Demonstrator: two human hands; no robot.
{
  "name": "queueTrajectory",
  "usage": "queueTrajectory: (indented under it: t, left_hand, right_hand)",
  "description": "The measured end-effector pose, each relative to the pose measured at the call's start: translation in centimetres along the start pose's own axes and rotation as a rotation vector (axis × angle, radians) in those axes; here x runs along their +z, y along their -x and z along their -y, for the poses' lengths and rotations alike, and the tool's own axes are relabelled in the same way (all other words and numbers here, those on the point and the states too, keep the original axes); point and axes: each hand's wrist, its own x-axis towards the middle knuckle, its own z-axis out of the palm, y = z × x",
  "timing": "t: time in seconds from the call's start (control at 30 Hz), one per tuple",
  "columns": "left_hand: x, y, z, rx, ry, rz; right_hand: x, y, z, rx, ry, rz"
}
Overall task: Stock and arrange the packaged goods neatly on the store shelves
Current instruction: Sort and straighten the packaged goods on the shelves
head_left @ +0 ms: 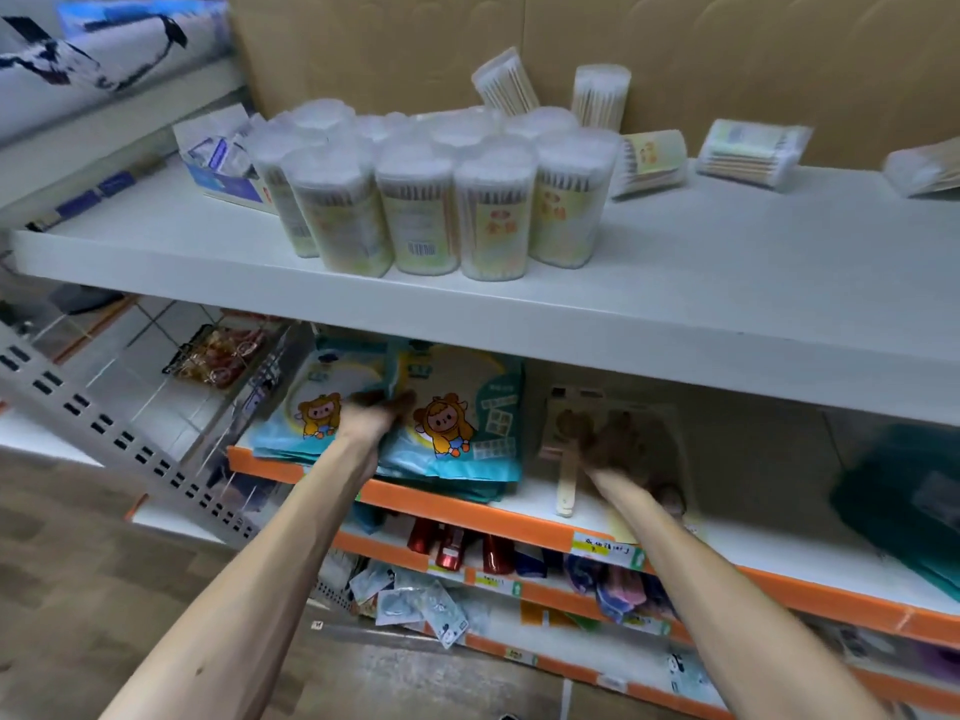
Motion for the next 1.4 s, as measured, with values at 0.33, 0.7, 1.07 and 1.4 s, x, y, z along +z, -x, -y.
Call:
queueTrajectory:
  t: [0.33, 0.7, 1.07, 1.4]
  left_hand:
    - [-0.7, 0.0, -1.7, 0.007, -0.028, 0.035]
    - [-2.1, -1.9, -0.8, -0.022, -0.034, 0.049]
    - [-13.4, -7.2, -2.2, 0.016, -0.074, -0.119]
    - [-17.5, -12.3, -1.2, -0.084, -0.113, 0.009]
  right_hand:
    - [2.7, -6.0, -0.5, -0.108, 0.150, -0.381]
    - [0.5, 1.0, 1.9, -0.035, 0.114, -0.018]
    - [4.5, 1.8, 4.9, -0.173, 0.283, -0.440]
    - [8.8, 7.9, 9.7, -0.109, 0.613, -0.468]
